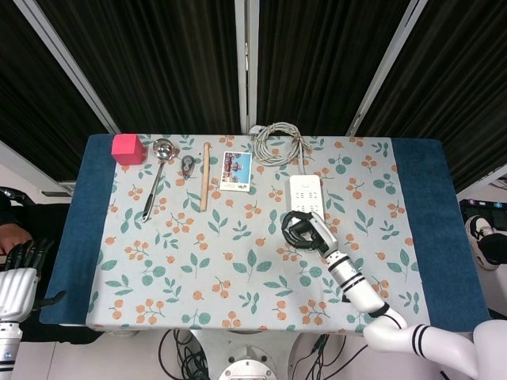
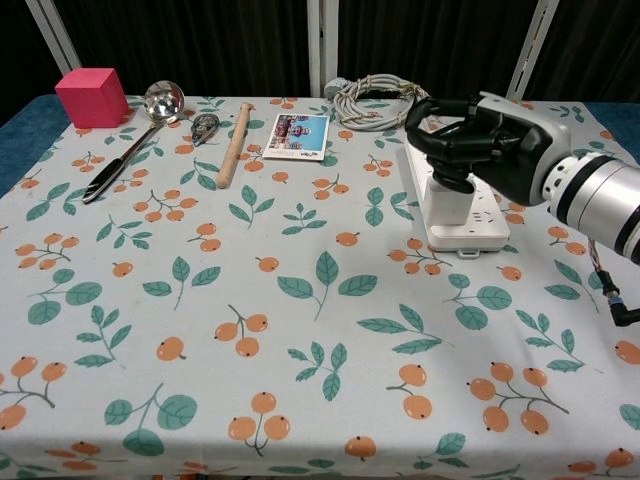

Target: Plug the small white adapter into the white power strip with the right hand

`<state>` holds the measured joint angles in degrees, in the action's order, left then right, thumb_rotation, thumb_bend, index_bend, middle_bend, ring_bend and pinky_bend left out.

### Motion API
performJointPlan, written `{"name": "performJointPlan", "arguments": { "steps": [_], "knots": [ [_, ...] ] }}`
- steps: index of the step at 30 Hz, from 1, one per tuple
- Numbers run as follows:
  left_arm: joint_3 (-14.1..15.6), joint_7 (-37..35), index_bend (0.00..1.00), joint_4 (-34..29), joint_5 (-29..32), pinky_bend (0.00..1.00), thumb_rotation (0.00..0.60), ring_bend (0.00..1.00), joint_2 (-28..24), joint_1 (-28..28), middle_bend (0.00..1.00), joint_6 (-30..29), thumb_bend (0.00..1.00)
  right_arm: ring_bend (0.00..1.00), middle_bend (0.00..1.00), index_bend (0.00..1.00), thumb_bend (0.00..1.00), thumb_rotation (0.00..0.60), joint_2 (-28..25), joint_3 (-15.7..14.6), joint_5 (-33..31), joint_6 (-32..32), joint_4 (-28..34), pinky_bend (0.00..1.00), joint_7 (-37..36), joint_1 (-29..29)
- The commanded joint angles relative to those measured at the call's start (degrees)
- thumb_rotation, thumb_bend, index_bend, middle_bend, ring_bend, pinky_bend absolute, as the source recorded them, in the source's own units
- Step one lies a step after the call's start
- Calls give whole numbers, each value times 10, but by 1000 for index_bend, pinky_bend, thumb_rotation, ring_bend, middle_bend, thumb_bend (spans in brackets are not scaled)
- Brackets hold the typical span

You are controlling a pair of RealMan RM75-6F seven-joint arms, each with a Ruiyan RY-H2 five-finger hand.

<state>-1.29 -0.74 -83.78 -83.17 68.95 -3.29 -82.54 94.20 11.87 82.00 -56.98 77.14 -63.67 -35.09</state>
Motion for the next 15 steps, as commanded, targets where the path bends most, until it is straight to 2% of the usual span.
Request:
{"name": "performJointPlan", "arguments": {
  "steps": [1, 4, 6, 7, 9, 10, 11, 12, 14, 15],
  "knots": [
    [-1, 1, 100, -1, 0, 0, 600, 0, 0, -1, 44, 0, 34, 854, 953, 1000, 750, 600, -24, 5, 22, -45, 23, 892, 22, 14],
    [-2, 1, 100, -2, -1, 0, 600, 0, -1, -2, 44, 0, 34, 837, 953, 1000, 742, 600, -54, -1, 49, -97, 43, 876, 82, 33],
    [-3, 3, 100, -1, -1, 0, 600, 0, -1, -3, 44, 0, 34, 792, 926, 971, 719, 600, -82, -11, 62, -130, 54, 848, 157, 52],
    [-4, 3, 100, -1, -1, 0, 600, 0, 0, -4, 44, 0, 34, 764, 904, 943, 706, 600, -96, -15, 68, -143, 57, 828, 197, 60],
    [-4, 5, 100, -1, -1, 0, 600, 0, 1, -6, 44, 2, 34, 661, 800, 804, 660, 600, -126, -27, 74, -173, 64, 712, 307, 85],
    [-5, 5, 100, -1, -2, 0, 600, 0, 1, -7, 44, 2, 34, 571, 709, 687, 627, 600, -139, -32, 75, -185, 68, 586, 358, 96],
    [-6, 7, 100, -1, -2, 0, 600, 0, 1, -8, 44, 2, 34, 508, 653, 621, 600, 600, -152, -37, 75, -197, 72, 500, 408, 107],
    [-7, 9, 100, -2, -3, 0, 600, 0, 2, -9, 44, 1, 34, 386, 552, 512, 533, 600, -168, -43, 71, -210, 79, 349, 476, 122],
    [-9, 12, 100, -2, -4, 0, 600, 0, 5, -10, 44, -3, 34, 213, 421, 378, 425, 600, -192, -51, 59, -228, 94, 162, 577, 146],
    [-11, 15, 100, -2, -6, 0, 600, 0, 7, -11, 44, -6, 34, 109, 326, 279, 369, 600, -207, -55, 47, -238, 109, 73, 636, 161]
  ]
}}
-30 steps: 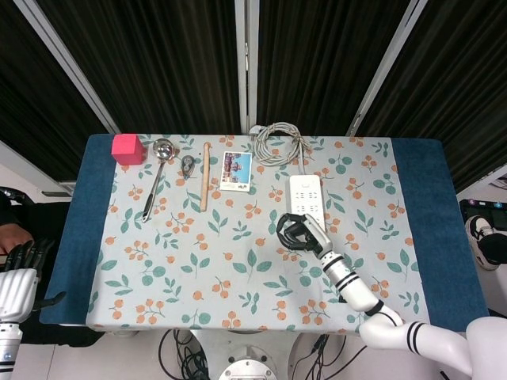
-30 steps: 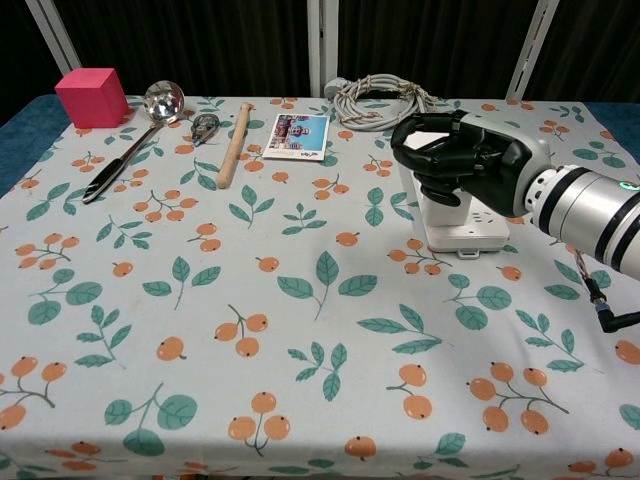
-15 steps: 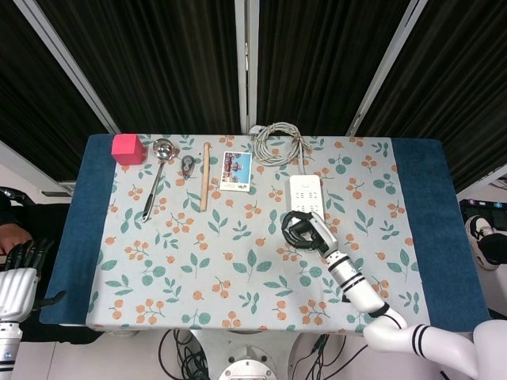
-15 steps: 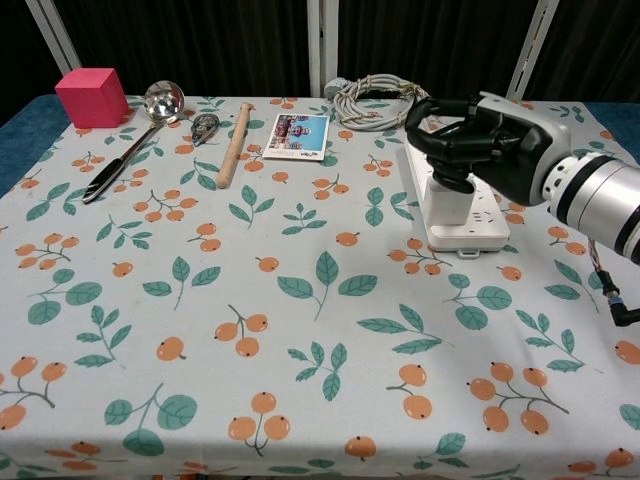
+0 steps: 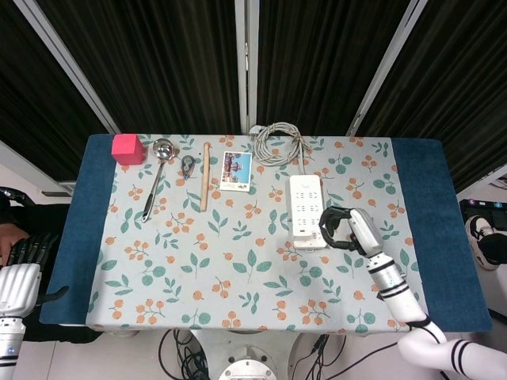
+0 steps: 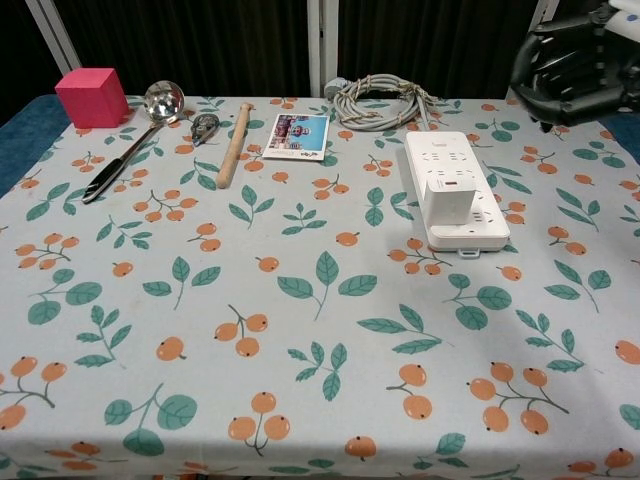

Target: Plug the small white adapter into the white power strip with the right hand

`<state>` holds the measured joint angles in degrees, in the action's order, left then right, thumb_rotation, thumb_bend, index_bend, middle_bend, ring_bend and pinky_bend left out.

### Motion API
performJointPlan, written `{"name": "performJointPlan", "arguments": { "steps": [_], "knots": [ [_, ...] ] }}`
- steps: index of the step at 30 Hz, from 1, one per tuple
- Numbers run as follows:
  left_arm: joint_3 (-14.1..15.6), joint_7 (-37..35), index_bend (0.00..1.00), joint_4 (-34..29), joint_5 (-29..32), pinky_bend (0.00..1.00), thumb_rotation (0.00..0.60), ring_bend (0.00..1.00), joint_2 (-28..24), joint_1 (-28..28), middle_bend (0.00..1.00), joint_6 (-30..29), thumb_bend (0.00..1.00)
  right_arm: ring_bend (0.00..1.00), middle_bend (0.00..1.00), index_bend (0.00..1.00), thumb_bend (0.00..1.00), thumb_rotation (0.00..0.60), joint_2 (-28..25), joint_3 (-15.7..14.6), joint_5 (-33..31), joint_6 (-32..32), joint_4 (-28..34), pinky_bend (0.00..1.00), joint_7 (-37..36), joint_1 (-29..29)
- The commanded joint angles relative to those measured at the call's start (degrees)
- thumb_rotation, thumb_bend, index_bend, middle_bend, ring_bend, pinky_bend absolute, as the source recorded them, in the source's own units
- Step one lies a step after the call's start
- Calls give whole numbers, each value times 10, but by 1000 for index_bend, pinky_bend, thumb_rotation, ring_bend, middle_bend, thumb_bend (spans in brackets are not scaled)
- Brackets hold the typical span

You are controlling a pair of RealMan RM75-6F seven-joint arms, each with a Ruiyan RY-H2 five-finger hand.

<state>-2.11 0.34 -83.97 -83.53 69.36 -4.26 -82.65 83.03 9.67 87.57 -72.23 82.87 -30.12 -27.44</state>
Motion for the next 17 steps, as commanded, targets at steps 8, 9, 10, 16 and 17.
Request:
{"name": "performJointPlan", "arguments": {
  "steps": [8, 9, 10, 16, 17],
  "knots": [
    [-10, 24, 96, 1, -22, 0, 600, 0, 22, -1, 28, -40, 33, 0, 0, 0, 254, 600, -169, -72, -37, -136, 146, 0, 399, 165],
    [-10, 27, 93, 0, -24, 0, 600, 0, 23, 0, 27, -43, 33, 0, 0, 0, 254, 600, -172, -76, -34, -141, 149, 0, 393, 172],
    [-10, 29, 91, 0, -26, 0, 600, 0, 25, 0, 27, -46, 33, 0, 0, 0, 254, 600, -175, -79, -31, -147, 150, 0, 386, 178],
    [-11, 36, 88, -2, -29, 0, 600, 0, 30, 4, 27, -58, 33, 0, 0, 0, 256, 600, -187, -92, -11, -152, 148, 0, 350, 195],
    [-11, 36, 87, -2, -29, 0, 600, 0, 30, 4, 27, -60, 32, 0, 0, 0, 258, 600, -187, -92, -8, -151, 149, 0, 348, 195]
  ]
}}
